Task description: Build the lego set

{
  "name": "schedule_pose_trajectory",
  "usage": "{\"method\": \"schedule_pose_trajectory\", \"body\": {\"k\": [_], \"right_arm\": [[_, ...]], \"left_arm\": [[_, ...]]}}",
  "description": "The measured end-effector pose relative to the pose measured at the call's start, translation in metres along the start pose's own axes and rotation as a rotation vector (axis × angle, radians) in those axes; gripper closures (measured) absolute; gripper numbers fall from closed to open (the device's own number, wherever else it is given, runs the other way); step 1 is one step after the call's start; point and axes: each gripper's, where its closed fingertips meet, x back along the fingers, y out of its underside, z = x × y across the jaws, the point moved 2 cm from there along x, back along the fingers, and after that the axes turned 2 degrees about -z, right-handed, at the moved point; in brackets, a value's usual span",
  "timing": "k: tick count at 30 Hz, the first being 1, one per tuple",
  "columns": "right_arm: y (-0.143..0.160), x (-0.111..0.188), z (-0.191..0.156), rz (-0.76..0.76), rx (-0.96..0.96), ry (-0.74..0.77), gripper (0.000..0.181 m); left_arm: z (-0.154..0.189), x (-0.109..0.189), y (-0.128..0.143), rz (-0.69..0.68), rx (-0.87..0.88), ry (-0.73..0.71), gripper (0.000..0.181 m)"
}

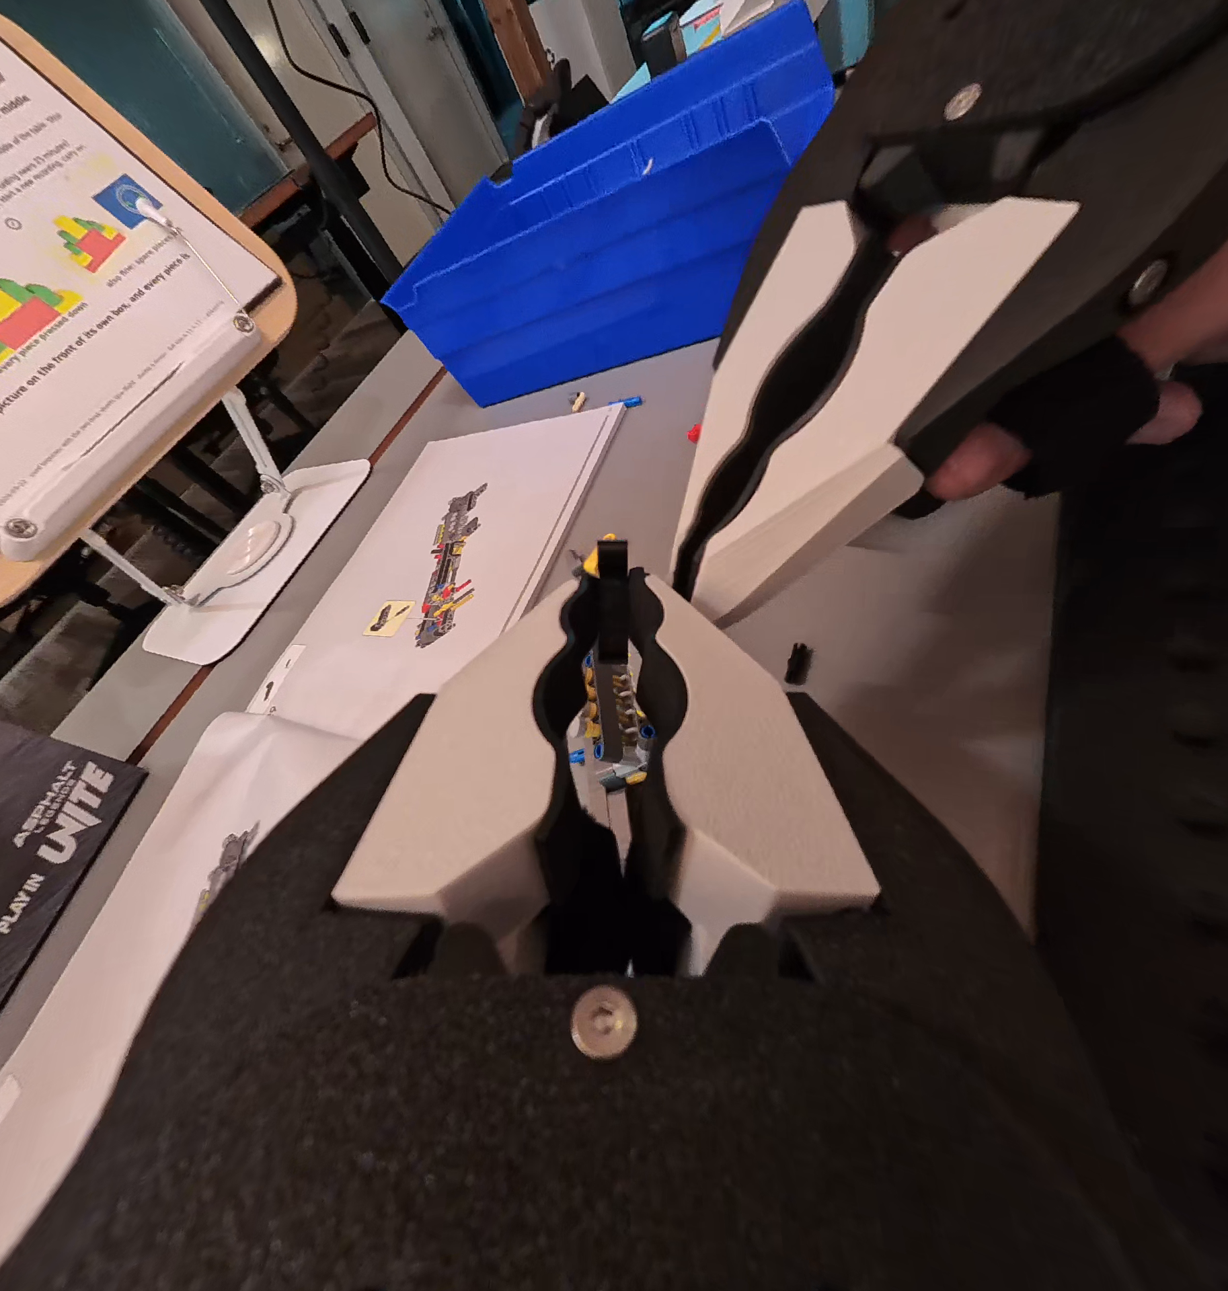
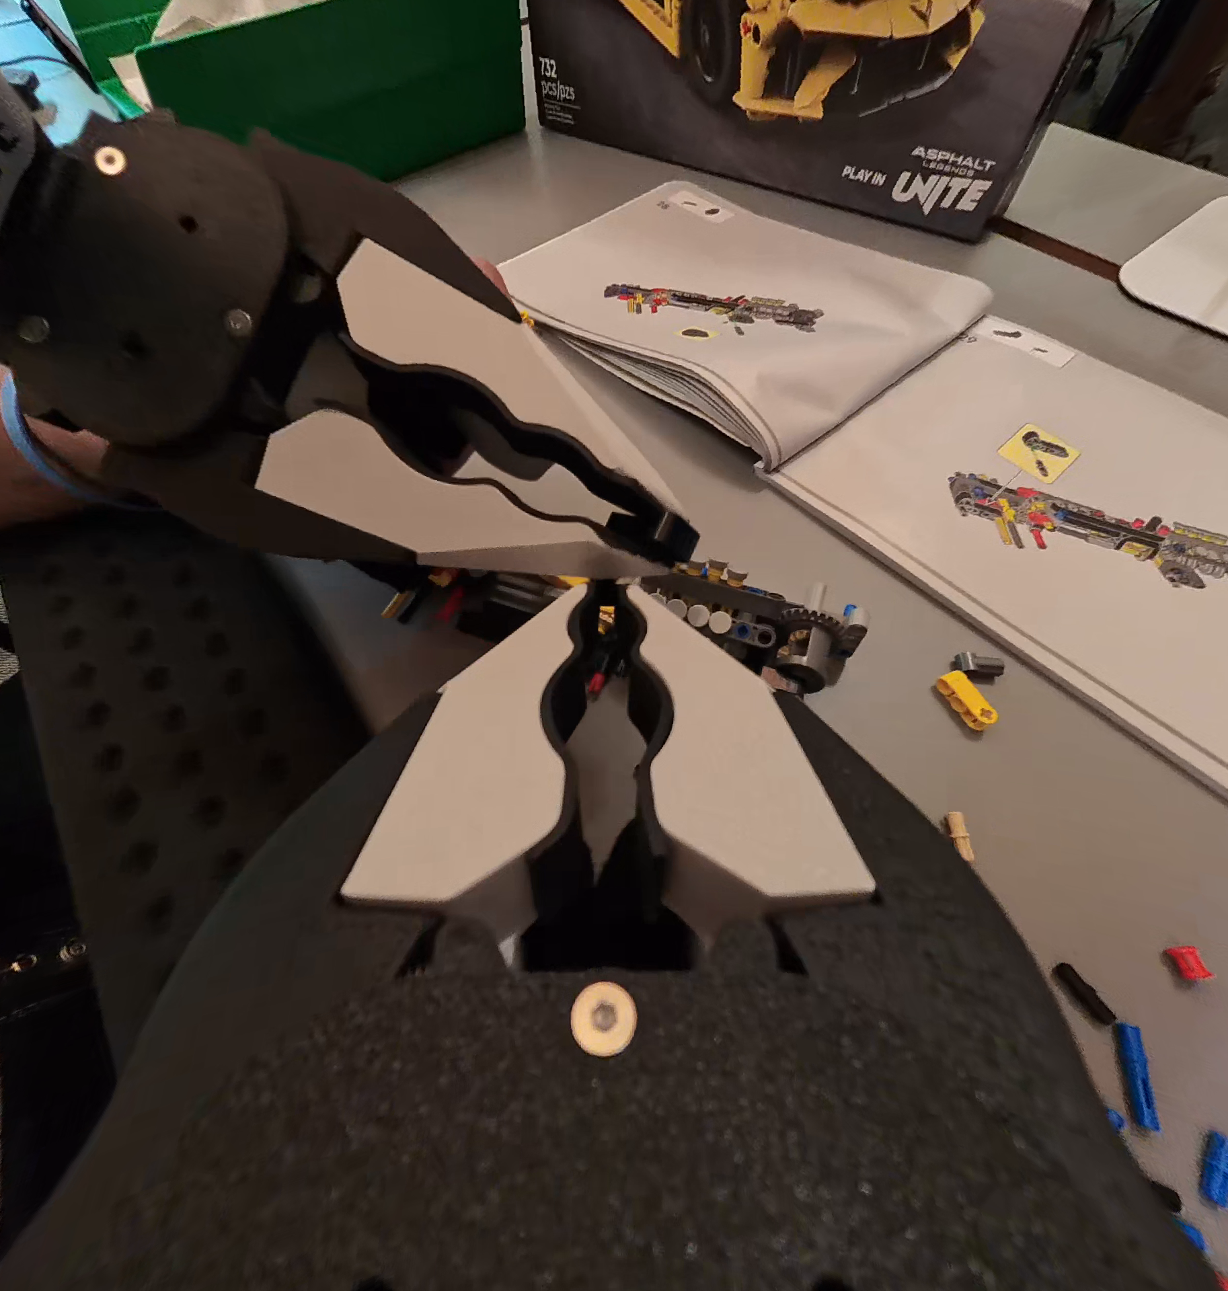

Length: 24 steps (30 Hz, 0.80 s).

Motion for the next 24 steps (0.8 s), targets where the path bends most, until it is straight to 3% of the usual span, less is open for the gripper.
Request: {"method": "schedule_pose_trajectory", "body": {"k": [15,19,24], "right_arm": [[0.005,0.014,0.01,-0.11,0.095,0.01,0.178],[0.042,0.051,0.042,-0.525,0.222,-0.01,0.178],[0.102,0.143,0.098,-1.194,0.231,-0.015,0.178]], "left_arm": [[-0.004,-0.004,0.014,-0.075,0.042,0.016,0.175],[-0.017,0.003,0.007,-0.022,0.118,0.001,0.174],[-0.032,0.012,0.0,0.032,0.191,-0.029,0.175]]}}
